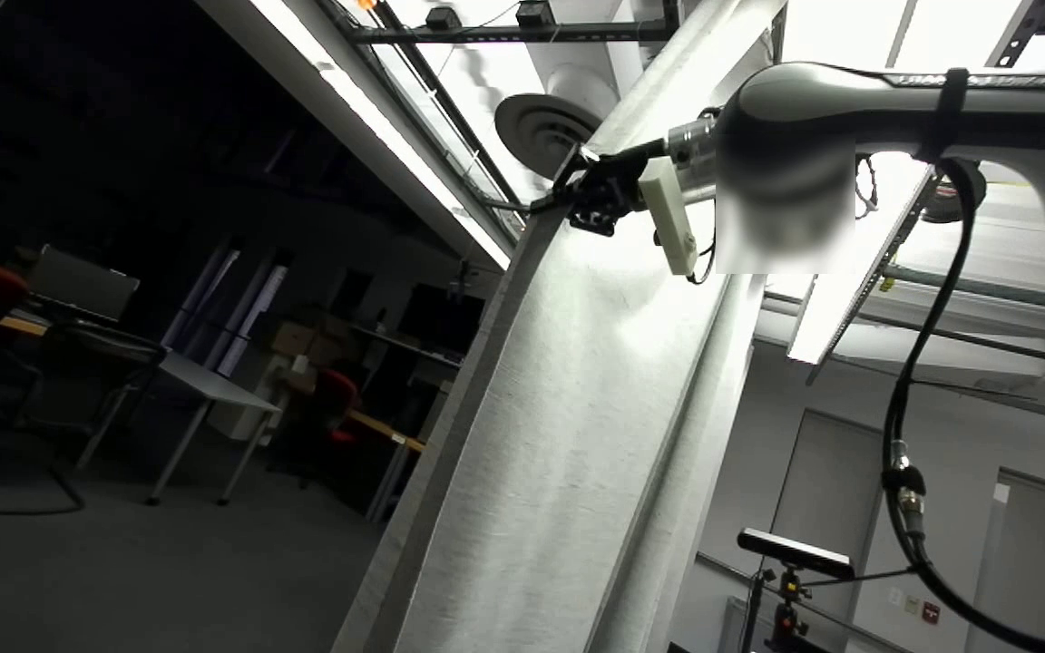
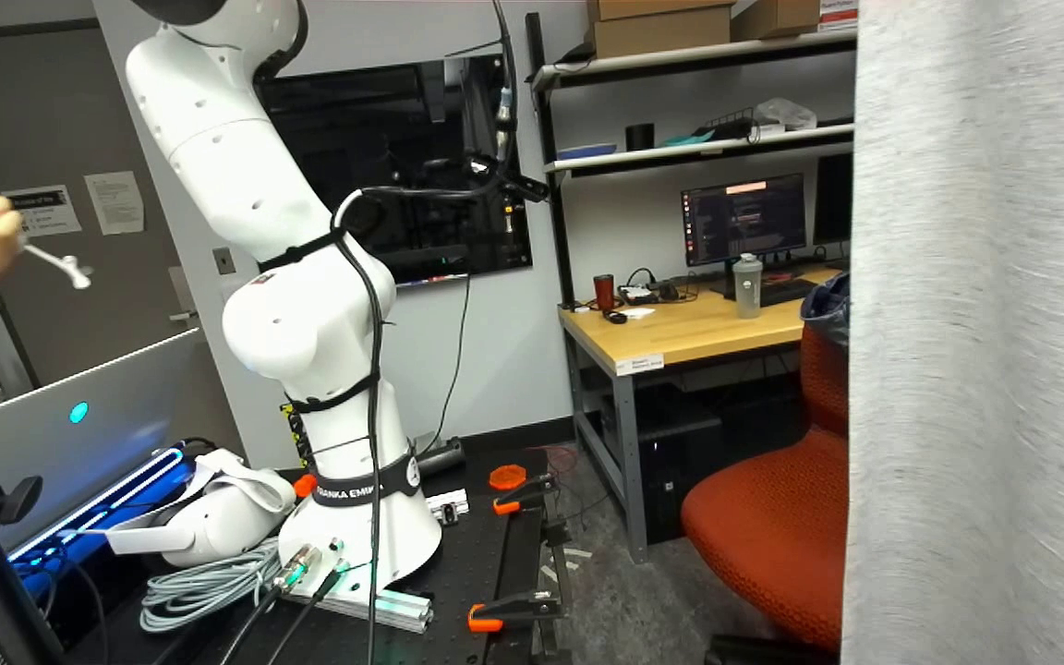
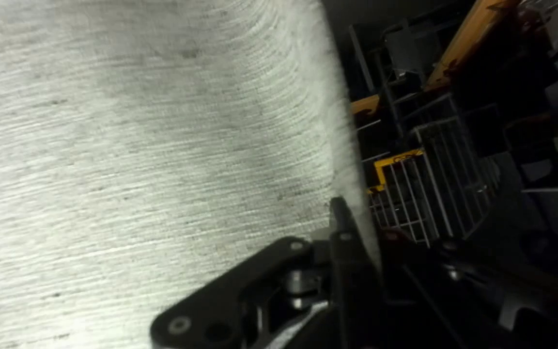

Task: Slide the curtain to the left

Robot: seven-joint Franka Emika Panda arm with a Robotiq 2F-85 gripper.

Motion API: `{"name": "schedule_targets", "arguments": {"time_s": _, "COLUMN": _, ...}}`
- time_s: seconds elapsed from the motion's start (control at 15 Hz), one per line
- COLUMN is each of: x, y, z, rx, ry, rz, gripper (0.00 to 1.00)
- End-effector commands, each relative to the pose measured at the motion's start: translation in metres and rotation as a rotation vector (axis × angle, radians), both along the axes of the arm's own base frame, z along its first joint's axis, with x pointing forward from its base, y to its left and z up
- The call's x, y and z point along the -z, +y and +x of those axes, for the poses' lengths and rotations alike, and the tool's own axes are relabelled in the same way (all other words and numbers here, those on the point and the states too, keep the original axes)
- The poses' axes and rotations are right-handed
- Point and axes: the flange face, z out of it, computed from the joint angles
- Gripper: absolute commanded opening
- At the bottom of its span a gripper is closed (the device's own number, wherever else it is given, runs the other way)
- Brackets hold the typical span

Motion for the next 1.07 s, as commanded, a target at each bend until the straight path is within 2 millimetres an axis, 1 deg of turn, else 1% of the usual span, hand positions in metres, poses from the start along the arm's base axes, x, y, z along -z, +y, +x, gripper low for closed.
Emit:
{"name": "schedule_targets", "arguments": {"time_s": 0.0, "x": 0.038, "y": 0.078, "z": -0.034, "rx": -0.146, "ry": 0.101, "rz": -0.033, "gripper": 0.01}}
{"name": "schedule_targets", "arguments": {"time_s": 0.13, "x": 0.049, "y": 0.122, "z": -0.049, "rx": -0.223, "ry": 0.125, "rz": -0.061, "gripper": 0.01}}
{"name": "schedule_targets", "arguments": {"time_s": 0.2, "x": 0.048, "y": 0.142, "z": -0.058, "rx": -0.257, "ry": 0.114, "rz": -0.085, "gripper": 0.01}}
{"name": "schedule_targets", "arguments": {"time_s": 0.33, "x": 0.046, "y": 0.174, "z": -0.077, "rx": -0.298, "ry": 0.112, "rz": -0.118, "gripper": 0.01}}
{"name": "schedule_targets", "arguments": {"time_s": 0.4, "x": 0.048, "y": 0.189, "z": -0.079, "rx": -0.311, "ry": 0.117, "rz": -0.128, "gripper": 0.01}}
{"name": "schedule_targets", "arguments": {"time_s": 0.53, "x": 0.057, "y": 0.222, "z": -0.093, "rx": -0.355, "ry": 0.147, "rz": -0.155, "gripper": 0.01}}
{"name": "schedule_targets", "arguments": {"time_s": 0.6, "x": 0.056, "y": 0.237, "z": -0.101, "rx": -0.379, "ry": 0.136, "rz": -0.166, "gripper": 0.01}}
{"name": "schedule_targets", "arguments": {"time_s": 0.8, "x": 0.052, "y": 0.266, "z": -0.122, "rx": -0.41, "ry": 0.104, "rz": -0.222, "gripper": 0.01}}
{"name": "schedule_targets", "arguments": {"time_s": 0.93, "x": 0.069, "y": 0.292, "z": -0.13, "rx": -0.431, "ry": 0.154, "rz": -0.244, "gripper": 0.01}}
{"name": "schedule_targets", "arguments": {"time_s": 1.0, "x": 0.068, "y": 0.305, "z": -0.138, "rx": -0.448, "ry": 0.146, "rz": -0.246, "gripper": 0.01}}
